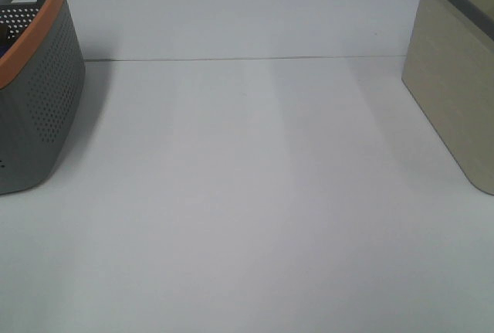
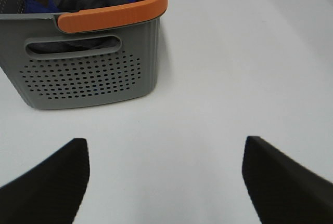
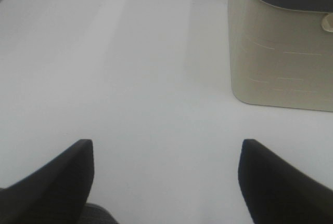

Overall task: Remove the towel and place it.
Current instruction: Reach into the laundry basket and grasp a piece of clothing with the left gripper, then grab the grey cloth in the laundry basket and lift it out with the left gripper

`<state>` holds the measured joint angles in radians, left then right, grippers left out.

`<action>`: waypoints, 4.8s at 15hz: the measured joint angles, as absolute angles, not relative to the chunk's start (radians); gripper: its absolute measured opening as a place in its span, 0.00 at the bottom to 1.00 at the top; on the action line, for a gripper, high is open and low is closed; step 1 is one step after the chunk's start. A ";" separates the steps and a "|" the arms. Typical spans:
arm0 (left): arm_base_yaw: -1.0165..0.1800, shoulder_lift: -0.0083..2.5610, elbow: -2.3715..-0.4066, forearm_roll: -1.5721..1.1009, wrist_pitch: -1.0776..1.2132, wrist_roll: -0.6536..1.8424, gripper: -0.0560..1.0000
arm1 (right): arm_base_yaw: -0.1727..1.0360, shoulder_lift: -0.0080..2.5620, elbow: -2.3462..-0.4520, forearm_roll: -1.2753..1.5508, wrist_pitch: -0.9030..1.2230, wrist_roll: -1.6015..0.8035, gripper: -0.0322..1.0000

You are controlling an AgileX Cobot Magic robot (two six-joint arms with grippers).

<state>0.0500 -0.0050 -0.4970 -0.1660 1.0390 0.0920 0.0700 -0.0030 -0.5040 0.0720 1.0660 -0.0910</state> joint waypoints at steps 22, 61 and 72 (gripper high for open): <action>0.050 -0.004 -0.537 -0.157 1.035 0.092 0.77 | 0.070 -0.003 -0.504 0.074 1.066 -0.091 0.77; 0.050 1.914 -1.583 0.264 0.717 -1.544 0.77 | 0.070 -0.003 -0.504 0.075 1.066 -0.082 0.77; 0.050 1.990 -1.585 0.386 0.715 -1.733 0.73 | 0.070 -0.003 -0.504 0.075 1.066 -0.066 0.77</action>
<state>0.0500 1.9900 -1.5850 0.3860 0.7150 -1.7330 0.0700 -0.0030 -0.5040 0.0750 1.0660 -0.0660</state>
